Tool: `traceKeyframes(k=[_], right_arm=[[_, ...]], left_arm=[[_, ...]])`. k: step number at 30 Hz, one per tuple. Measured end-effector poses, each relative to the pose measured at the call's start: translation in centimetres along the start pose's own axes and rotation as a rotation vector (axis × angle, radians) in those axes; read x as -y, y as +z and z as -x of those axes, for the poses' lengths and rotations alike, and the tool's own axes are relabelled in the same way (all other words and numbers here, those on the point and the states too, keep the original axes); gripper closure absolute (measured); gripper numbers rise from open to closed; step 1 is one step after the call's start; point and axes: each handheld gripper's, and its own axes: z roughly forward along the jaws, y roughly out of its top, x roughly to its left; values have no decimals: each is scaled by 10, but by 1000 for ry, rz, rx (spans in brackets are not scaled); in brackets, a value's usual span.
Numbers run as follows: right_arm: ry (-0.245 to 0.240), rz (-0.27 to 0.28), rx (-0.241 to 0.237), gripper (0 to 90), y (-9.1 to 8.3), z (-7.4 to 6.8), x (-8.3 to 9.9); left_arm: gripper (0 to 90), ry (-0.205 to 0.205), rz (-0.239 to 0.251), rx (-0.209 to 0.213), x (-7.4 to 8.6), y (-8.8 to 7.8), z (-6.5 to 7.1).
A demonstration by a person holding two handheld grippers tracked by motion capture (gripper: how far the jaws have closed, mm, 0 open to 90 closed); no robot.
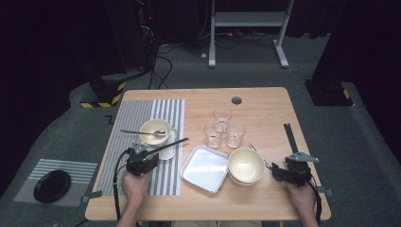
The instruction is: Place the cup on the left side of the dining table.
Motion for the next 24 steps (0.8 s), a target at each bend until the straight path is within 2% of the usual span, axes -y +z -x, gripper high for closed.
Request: traceKeyframes(k=[4, 7, 9, 17, 18, 19, 24], right_arm=[[-1, 0, 0, 374, 0, 0, 0], [-1, 0, 0, 374, 0, 0, 0], [0, 0, 0, 374, 0, 0, 0], [-1, 0, 0, 374, 0, 0, 0], [-1, 0, 1, 374, 0, 0, 0], [-1, 0, 1, 374, 0, 0, 0], [-1, 0, 0, 374, 0, 0, 0]], left_arm=[[515, -8, -3, 1, 1, 1, 1], [518, 4, -15, 5, 1, 2, -1], [518, -15, -10, 3, 1, 3, 0], [519, -14, -10, -8, 0, 5, -1], [518, -4, -11, -10, -1, 5, -2], [518, -16, -10, -12, -1, 6, -1], [516, -17, -11, -14, -2, 7, -1]])
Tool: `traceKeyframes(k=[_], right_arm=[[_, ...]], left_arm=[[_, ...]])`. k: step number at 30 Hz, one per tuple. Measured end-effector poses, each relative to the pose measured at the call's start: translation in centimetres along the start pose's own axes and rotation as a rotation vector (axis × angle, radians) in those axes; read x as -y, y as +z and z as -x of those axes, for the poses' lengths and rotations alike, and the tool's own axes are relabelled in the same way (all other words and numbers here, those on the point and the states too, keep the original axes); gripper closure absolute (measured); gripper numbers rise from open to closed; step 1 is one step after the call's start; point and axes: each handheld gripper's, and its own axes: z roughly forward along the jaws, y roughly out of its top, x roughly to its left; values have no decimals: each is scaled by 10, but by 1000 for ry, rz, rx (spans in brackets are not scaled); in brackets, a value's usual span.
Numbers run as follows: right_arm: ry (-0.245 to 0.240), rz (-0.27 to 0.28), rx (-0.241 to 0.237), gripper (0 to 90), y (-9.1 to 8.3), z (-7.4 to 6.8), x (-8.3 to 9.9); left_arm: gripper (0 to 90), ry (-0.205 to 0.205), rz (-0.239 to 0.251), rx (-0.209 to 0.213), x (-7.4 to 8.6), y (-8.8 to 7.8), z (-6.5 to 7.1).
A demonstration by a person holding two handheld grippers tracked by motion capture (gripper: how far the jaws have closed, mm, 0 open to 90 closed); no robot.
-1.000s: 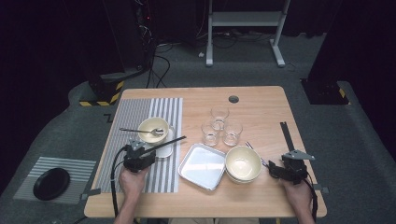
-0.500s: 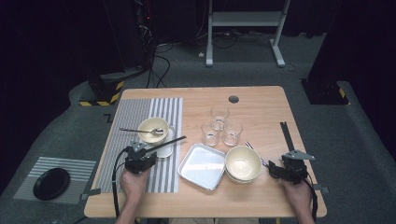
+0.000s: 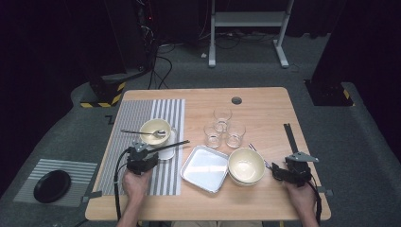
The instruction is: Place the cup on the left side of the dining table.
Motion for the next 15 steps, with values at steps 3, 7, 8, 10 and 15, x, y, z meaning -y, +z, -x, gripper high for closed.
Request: traceKeyframes(k=[3, 7, 8, 10, 15], right_arm=[[0, 0, 0, 374, 0, 0, 0], [-10, 4, 1, 374, 0, 1, 0], [2, -1, 0, 374, 0, 0, 0], [0, 0, 0, 374, 0, 0, 0], [0, 0, 0, 374, 0, 0, 0]], left_arm=[[513, 25, -6, -3, -1, 0, -2], [512, 4, -1, -8, -1, 1, 0], [512, 1, 0, -9, -1, 2, -1], [512, 8, 0, -11, -2, 2, -1], [510, 1, 0, -16, -1, 3, -1]])
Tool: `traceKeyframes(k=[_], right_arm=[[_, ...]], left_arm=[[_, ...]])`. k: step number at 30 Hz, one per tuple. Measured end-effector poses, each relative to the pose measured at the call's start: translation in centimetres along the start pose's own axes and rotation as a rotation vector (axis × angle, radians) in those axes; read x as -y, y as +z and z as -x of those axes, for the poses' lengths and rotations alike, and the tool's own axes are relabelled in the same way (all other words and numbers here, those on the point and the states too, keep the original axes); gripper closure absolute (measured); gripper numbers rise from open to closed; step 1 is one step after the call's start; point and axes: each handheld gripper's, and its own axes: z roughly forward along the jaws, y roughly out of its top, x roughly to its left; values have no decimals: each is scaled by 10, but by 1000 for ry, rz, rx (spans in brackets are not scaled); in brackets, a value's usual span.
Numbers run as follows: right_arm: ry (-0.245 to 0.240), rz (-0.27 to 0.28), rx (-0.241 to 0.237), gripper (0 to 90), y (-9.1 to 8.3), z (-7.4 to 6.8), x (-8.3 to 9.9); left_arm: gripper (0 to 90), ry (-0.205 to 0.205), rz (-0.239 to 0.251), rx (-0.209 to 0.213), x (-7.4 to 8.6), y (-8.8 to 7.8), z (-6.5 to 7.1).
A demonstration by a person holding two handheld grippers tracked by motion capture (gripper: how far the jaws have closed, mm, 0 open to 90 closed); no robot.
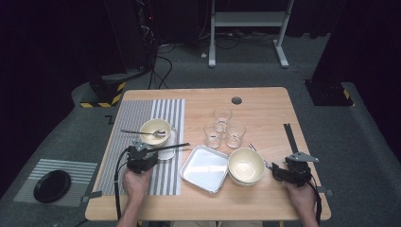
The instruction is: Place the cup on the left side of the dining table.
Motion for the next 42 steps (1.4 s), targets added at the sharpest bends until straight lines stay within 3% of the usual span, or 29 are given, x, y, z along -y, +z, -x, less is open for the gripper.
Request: traceKeyframes(k=[6, 8, 42], right_arm=[[-1, 0, 0, 374, 0, 0, 0], [-1, 0, 0, 374, 0, 0, 0], [-10, 4, 2, 374, 0, 1, 0]], left_arm=[[506, 0, 1, -7, 0, 1, -1], [506, 16, -1, -7, 0, 1, -2], [484, -13, 13, -13, -2, 5, -2]])
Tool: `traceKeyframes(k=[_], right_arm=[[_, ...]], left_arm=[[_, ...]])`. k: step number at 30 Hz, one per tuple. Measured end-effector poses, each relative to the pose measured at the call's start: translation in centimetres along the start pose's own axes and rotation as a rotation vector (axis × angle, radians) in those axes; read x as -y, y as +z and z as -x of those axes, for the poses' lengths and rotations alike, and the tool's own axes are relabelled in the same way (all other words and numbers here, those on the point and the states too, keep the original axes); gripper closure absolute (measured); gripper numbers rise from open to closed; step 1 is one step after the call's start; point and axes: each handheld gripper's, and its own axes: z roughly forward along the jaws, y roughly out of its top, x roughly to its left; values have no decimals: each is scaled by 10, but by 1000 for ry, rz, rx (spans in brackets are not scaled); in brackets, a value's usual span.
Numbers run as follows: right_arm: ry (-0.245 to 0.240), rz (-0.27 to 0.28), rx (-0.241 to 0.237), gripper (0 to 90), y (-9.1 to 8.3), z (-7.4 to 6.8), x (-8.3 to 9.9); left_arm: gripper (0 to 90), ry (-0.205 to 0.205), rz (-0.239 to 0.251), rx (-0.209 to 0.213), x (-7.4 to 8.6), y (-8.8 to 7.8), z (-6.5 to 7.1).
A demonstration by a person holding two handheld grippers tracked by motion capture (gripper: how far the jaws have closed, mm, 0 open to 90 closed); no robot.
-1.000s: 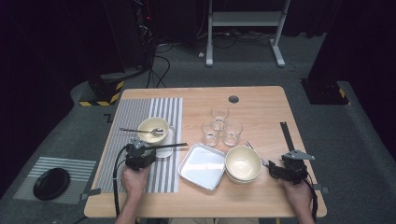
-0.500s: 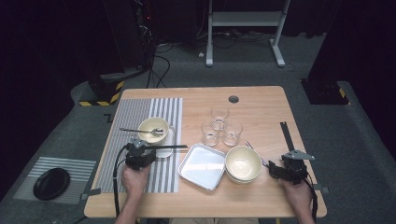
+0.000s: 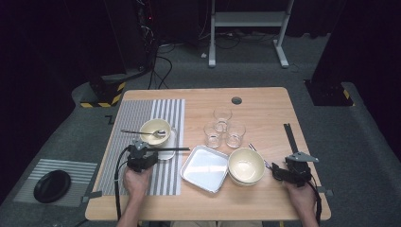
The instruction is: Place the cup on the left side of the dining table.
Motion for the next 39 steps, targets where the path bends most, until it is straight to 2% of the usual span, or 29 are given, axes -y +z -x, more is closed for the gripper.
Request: traceKeyframes(k=[3, 12, 15, 16, 17, 18, 19, 23, 30, 31, 32, 36, 37, 38, 39], right_arm=[[-3, 1, 0, 374, 0, 0, 0], [-2, 1, 1, 374, 0, 0, 0], [-1, 0, 0, 374, 0, 0, 0], [11, -5, -2, 374, 0, -1, 0], [-5, 2, 0, 374, 0, 0, 0], [12, -5, -2, 374, 0, -1, 0], [0, 0, 0, 374, 0, 0, 0], [12, -5, -2, 374, 0, -1, 0], [10, -4, -2, 374, 0, -1, 0], [10, -4, -2, 374, 0, -1, 0], [10, -4, -2, 374, 0, -1, 0], [9, -3, -2, 374, 0, 0, 0], [9, -4, -2, 374, 0, 0, 0], [10, -4, -1, 374, 0, -1, 0], [9, -3, -2, 374, 0, 0, 0]], left_arm=[[478, 16, -8, 3, 0, -1, -1], [450, -2, 14, 18, 0, -3, 0], [444, 11, 12, 18, 0, -6, -1], [442, 2, 12, 24, 1, -6, -1], [441, 5, 13, 24, 0, -7, -1], [439, 3, 14, 22, 0, -8, -1], [436, 4, 14, 26, 0, -8, 0], [433, 6, 21, 32, 0, -11, 0], [433, 3, 49, 53, -2, -16, 2], [433, 33, 42, 59, -3, -18, 1], [434, 17, 50, 61, -3, -18, 3], [433, 32, 52, 72, -4, -19, 3], [433, 17, 54, 73, -4, -19, 4], [433, 37, 52, 68, -4, -19, 3], [433, 39, 52, 69, -4, -19, 4]])
